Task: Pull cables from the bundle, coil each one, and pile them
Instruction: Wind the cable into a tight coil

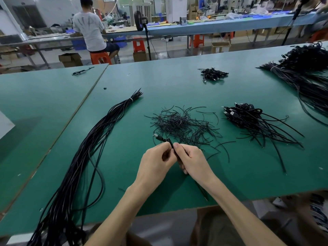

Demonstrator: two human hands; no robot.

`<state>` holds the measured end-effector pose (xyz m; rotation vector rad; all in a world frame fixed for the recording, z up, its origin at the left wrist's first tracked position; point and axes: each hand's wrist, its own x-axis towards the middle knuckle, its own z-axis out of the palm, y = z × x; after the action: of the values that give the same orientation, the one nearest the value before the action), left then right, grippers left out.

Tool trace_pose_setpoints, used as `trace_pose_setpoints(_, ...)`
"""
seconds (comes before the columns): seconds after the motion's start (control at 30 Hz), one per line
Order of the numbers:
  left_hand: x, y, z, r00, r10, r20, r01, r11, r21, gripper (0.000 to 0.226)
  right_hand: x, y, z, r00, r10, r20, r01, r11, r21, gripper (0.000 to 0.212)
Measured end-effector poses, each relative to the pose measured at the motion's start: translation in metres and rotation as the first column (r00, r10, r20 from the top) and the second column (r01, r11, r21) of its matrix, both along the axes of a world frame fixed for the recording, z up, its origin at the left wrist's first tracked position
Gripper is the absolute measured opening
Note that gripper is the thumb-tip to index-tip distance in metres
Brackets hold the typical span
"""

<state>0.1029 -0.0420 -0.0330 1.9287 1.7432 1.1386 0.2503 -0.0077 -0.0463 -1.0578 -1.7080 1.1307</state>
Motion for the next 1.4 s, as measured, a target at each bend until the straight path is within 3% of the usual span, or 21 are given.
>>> trace_pose_setpoints(0.2, -0.01, 0.0, 0.013, 0.926, -0.074, -0.371, 0.142, 0.977, 0.161, 0.028, -0.001, 0.0, -0.002, 1.0, -0.025, 0.009, 0.025, 1.0, 0.008, 0.048)
trace_pose_setpoints(0.33, -0.023, 0.007, 0.019, 0.798, -0.082, -0.597, 0.28, 0.928, 0.247, 0.025, -0.003, 0.001, -0.003, 0.999, -0.03, 0.028, 0.029, 0.999, 0.026, 0.049)
trace_pose_setpoints(0.43, -0.026, 0.009, 0.016, 0.783, -0.061, -0.619, 0.272, 0.929, 0.253, 0.028, -0.002, 0.001, -0.003, 0.999, -0.027, 0.018, 0.027, 0.999, 0.021, 0.049)
trace_pose_setpoints(0.53, -0.021, 0.007, 0.007, 0.878, -0.077, -0.472, 0.146, 0.983, 0.113, 0.028, -0.001, 0.0, -0.002, 0.999, -0.04, -0.013, 0.04, 0.999, 0.017, 0.048)
trace_pose_setpoints(0.63, -0.01, 0.008, 0.003, 0.994, -0.109, 0.024, 0.111, 0.984, -0.142, 0.035, 0.0, 0.001, 0.0, 0.996, -0.053, -0.068, 0.054, 0.998, 0.01, 0.046)
trace_pose_setpoints(0.7, -0.007, 0.009, 0.005, 0.943, -0.068, 0.327, 0.157, 0.954, -0.255, 0.042, 0.001, 0.001, 0.001, 0.995, -0.057, -0.077, 0.059, 0.998, 0.027, 0.045)
trace_pose_setpoints(0.8, -0.011, 0.007, 0.01, 0.8, -0.027, 0.6, 0.333, 0.852, -0.404, 0.046, 0.0, 0.0, 0.001, 0.997, -0.068, -0.047, 0.071, 0.994, 0.088, 0.043)
trace_pose_setpoints(0.97, -0.02, 0.008, 0.018, 0.665, 0.059, 0.745, 0.45, 0.764, -0.462, 0.029, -0.001, -0.003, 0.003, 0.996, -0.088, 0.012, 0.085, 0.98, 0.178, 0.037)
trace_pose_setpoints(1.13, -0.025, 0.008, 0.023, 0.522, 0.169, 0.836, 0.483, 0.749, -0.453, 0.021, -0.003, -0.005, 0.0, 0.97, -0.159, 0.182, 0.091, 0.937, 0.336, 0.027)
trace_pose_setpoints(1.4, -0.026, 0.007, 0.018, 0.381, 0.273, 0.883, 0.504, 0.739, -0.446, 0.01, -0.005, -0.013, 0.004, 0.961, -0.18, 0.212, 0.089, 0.922, 0.378, 0.021)
